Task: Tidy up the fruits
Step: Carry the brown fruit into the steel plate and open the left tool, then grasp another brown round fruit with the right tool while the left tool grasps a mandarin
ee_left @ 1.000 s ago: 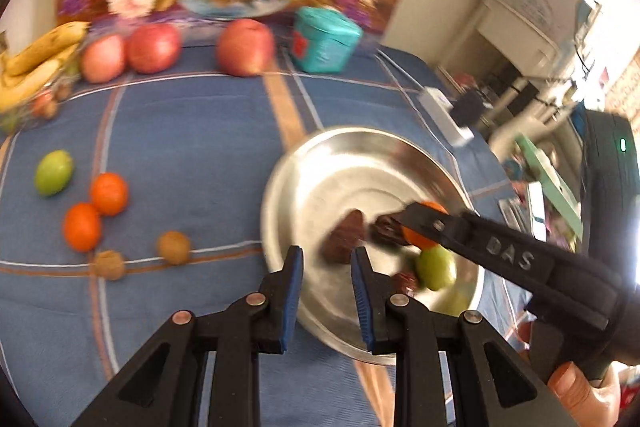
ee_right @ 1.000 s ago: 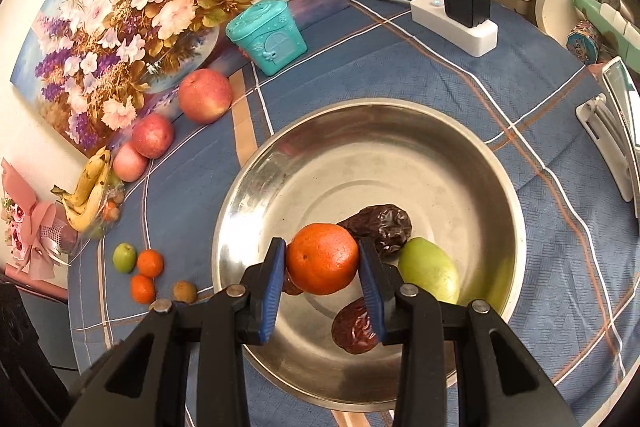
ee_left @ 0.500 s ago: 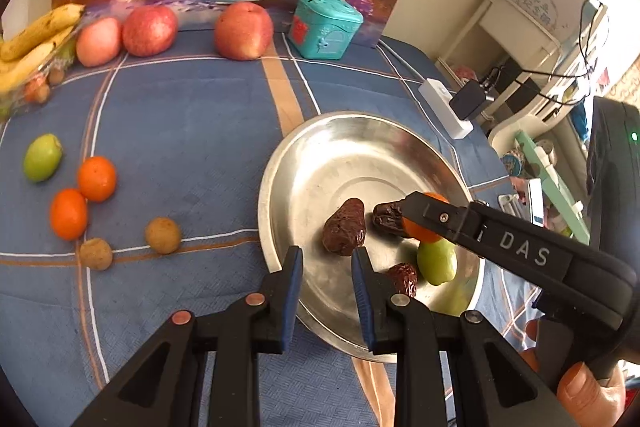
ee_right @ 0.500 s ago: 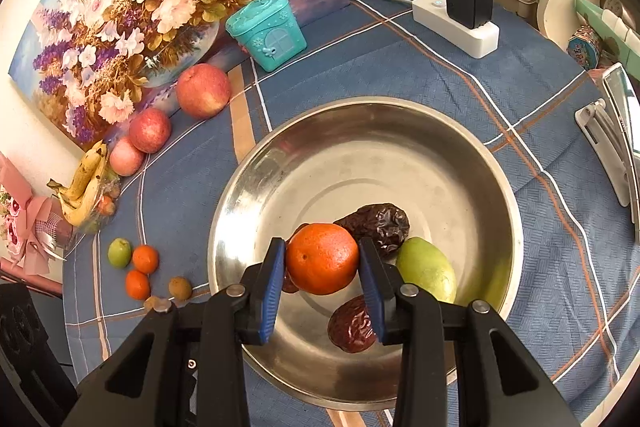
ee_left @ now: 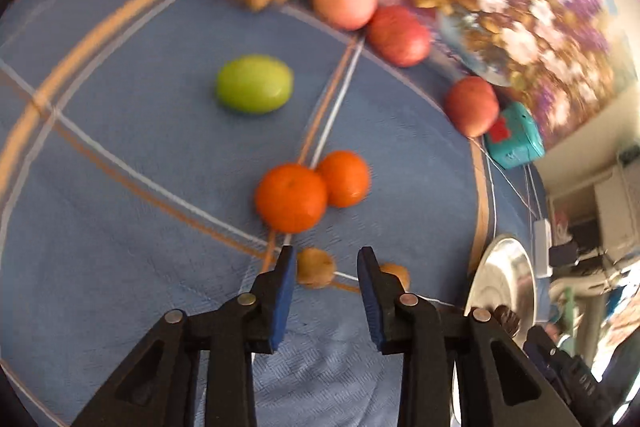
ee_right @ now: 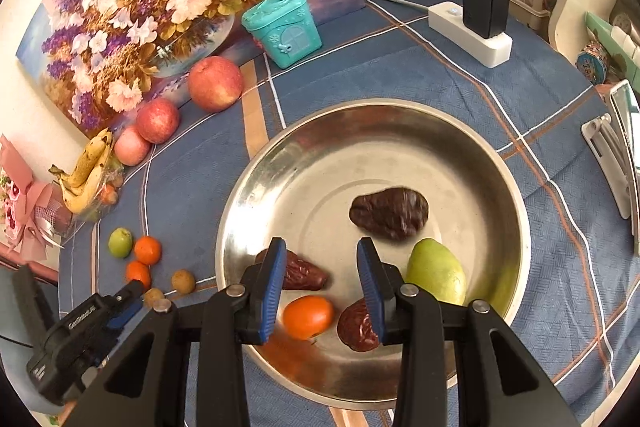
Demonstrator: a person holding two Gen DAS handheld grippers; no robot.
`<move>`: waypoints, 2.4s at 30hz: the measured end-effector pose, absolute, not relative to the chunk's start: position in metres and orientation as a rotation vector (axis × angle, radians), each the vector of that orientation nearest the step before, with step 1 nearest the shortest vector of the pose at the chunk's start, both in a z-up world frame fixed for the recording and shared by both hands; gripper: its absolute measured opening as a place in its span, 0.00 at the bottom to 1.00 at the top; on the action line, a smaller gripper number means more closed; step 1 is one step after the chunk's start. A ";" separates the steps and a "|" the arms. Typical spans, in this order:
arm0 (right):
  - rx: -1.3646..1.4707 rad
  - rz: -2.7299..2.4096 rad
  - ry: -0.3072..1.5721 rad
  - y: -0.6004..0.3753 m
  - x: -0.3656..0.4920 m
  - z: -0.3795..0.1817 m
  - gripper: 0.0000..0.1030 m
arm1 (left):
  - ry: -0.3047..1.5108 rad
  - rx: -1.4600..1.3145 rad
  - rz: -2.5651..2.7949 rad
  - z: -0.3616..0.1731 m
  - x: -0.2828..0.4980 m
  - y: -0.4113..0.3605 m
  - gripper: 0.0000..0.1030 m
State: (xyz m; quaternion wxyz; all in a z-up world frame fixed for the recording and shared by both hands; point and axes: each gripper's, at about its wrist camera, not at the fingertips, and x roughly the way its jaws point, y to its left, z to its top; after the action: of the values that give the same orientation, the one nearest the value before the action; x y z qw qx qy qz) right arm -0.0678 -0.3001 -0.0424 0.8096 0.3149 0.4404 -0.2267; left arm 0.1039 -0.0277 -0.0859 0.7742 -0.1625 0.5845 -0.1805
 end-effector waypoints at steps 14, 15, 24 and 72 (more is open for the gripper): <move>0.647 -0.469 0.954 -0.296 -0.065 -0.043 0.37 | 1.252 -0.289 -0.413 -0.090 0.105 -0.038 0.26; 0.649 -0.470 0.953 -0.297 -0.065 -0.043 0.37 | 1.251 -0.294 -0.427 -0.087 0.104 -0.039 0.26; 0.663 -0.477 0.946 -0.299 -0.067 -0.043 0.37 | 1.294 -0.297 -0.755 -0.063 0.075 -0.099 0.26; 0.397 -0.091 1.123 -0.179 0.044 -0.087 0.44 | 1.220 -0.237 -0.331 -0.081 0.136 -0.027 0.71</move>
State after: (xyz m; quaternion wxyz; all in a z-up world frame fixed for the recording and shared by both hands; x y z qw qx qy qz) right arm 0.0438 -0.1787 -0.0870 0.8270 0.1868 0.5286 -0.0428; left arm 0.1363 -0.0267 -0.0811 0.8003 -0.1105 0.5689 -0.1541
